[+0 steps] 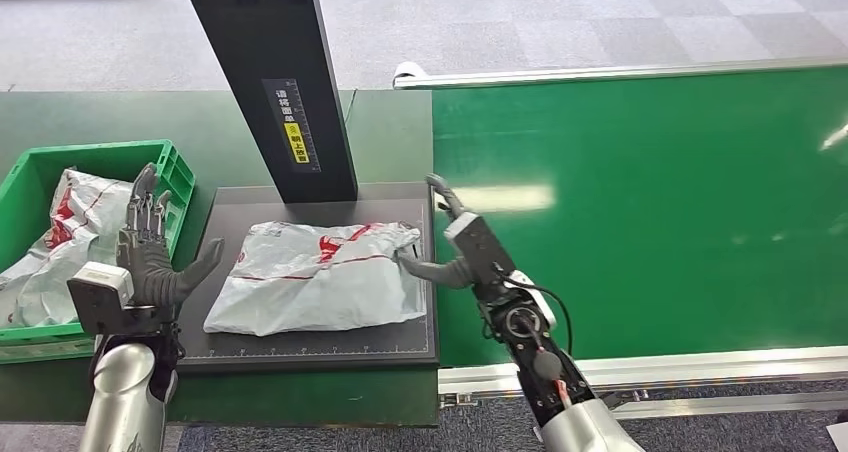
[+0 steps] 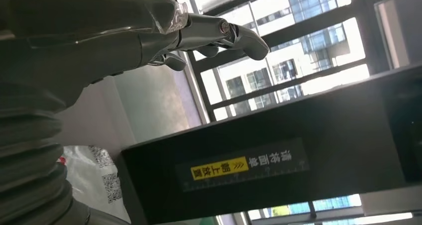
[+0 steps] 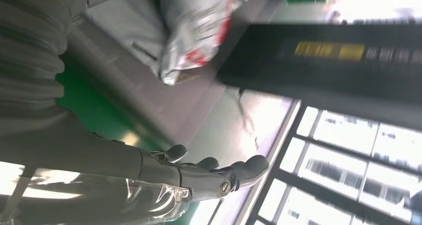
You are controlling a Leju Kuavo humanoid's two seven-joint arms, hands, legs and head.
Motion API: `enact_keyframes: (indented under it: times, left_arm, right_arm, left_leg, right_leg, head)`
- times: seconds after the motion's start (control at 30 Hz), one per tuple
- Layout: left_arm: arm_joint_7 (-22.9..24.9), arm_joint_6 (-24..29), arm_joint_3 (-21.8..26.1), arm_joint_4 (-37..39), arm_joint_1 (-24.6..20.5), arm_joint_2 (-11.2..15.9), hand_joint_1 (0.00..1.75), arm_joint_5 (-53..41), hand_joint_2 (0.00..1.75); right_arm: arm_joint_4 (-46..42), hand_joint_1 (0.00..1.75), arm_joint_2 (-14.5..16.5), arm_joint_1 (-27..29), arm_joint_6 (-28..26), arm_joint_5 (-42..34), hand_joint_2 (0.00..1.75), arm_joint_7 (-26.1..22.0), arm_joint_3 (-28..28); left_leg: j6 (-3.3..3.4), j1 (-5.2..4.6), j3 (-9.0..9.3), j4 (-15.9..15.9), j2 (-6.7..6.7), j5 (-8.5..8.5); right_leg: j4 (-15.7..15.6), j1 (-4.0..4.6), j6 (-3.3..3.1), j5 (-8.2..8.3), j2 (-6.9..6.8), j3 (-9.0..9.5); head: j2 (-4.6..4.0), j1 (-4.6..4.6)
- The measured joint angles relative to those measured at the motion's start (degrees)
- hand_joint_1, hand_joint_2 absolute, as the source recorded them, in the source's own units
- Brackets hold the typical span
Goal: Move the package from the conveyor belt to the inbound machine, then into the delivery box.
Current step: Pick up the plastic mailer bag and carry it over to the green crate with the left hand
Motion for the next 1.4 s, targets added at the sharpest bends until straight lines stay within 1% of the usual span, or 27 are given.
enact_keyframes:
  times: [0.13,0.27,0.37,0.47,0.6,0.77,0.93,1.17,1.4]
  left_arm:
    - [0.8,-3.3,-0.9,-1.0,1.4,0.7,0.0,-2.1,1.75]
    - [1.0,-5.3,-2.8,-1.3,3.2,2.4,0.0,-6.7,1.75]
    - [0.9,-5.8,-4.4,-1.3,4.7,3.7,0.0,-9.3,1.75]
    - [0.9,-6.7,-6.2,-1.2,5.4,5.0,0.0,-10.9,1.75]
    - [1.5,-6.9,-9.7,-0.1,5.4,6.5,0.0,-15.0,1.75]
    - [2.8,-3.1,-16.3,4.1,4.2,8.4,0.0,-20.5,1.75]
    - [3.5,-0.1,-21.3,8.5,2.7,9.2,0.0,-22.6,1.75]
    - [5.2,3.6,-25.5,16.4,-1.4,9.3,0.0,-25.4,1.75]
    - [5.3,5.2,-27.5,21.0,-3.8,9.3,0.0,-26.1,1.75]
  right_arm:
    - [-9.9,0.0,-2.0,8.5,0.7,1.4,1.75,0.3,-9.0]
    - [-17.0,0.0,-3.6,15.5,0.5,-0.3,1.75,-0.6,-15.9]
    - [-21.3,0.0,-4.2,20.0,0.4,-1.0,1.75,-1.3,-19.5]
    - [-24.7,0.0,-4.3,22.9,0.4,-1.3,1.75,-1.4,-21.2]
    - [-27.1,0.0,-4.3,24.2,0.3,-1.4,1.75,-1.4,-22.1]
    - [-27.9,0.0,-4.3,24.3,0.1,-1.4,1.75,-1.4,-22.2]
    - [-28.6,0.0,-4.3,24.3,-0.1,-1.5,1.75,-1.4,-22.2]
    - [-29.1,0.0,-3.9,24.3,-0.2,-1.7,1.75,-1.4,-22.0]
    - [-29.1,0.0,-3.8,24.2,-0.2,-1.7,1.75,-1.4,-21.8]
  left_leg:
    - [0.01,0.0,-0.04,0.0,-0.02,-0.06]
    - [-0.01,0.02,-0.06,0.0,0.02,-0.09]
    - [-0.01,0.02,-0.06,0.0,0.07,-0.09]
    - [-0.01,0.02,-0.05,0.0,0.07,-0.09]
    - [0.0,0.01,0.0,0.0,0.08,-0.07]
    - [0.0,0.01,0.02,0.0,0.09,-0.07]
    - [0.0,0.01,0.0,0.0,0.08,-0.07]
    - [0.0,0.01,0.01,0.0,0.08,-0.06]
    - [0.0,0.01,0.0,0.0,0.08,-0.06]
  right_leg:
    - [0.0,0.0,0.02,-0.02,0.0,-0.07]
    - [0.0,0.02,0.02,-0.05,0.02,-0.09]
    - [0.0,0.02,0.02,-0.05,0.04,-0.09]
    - [0.0,0.02,0.02,-0.05,0.04,-0.08]
    - [0.0,0.01,0.02,-0.04,0.04,-0.05]
    - [0.0,0.01,0.03,-0.03,0.04,-0.02]
    - [0.0,0.01,0.02,-0.03,0.04,-0.04]
    - [0.0,0.01,0.03,-0.03,0.04,-0.02]
    - [0.0,0.01,0.02,-0.03,0.04,-0.01]
  head:
    - [0.0,-0.03]
    - [0.0,-0.02]
    - [0.0,-0.02]
    - [0.0,-0.02]
    - [0.0,-0.02]
    - [0.0,-0.02]
    - [0.0,-0.03]
    - [0.0,-0.03]
    - [0.0,-0.03]
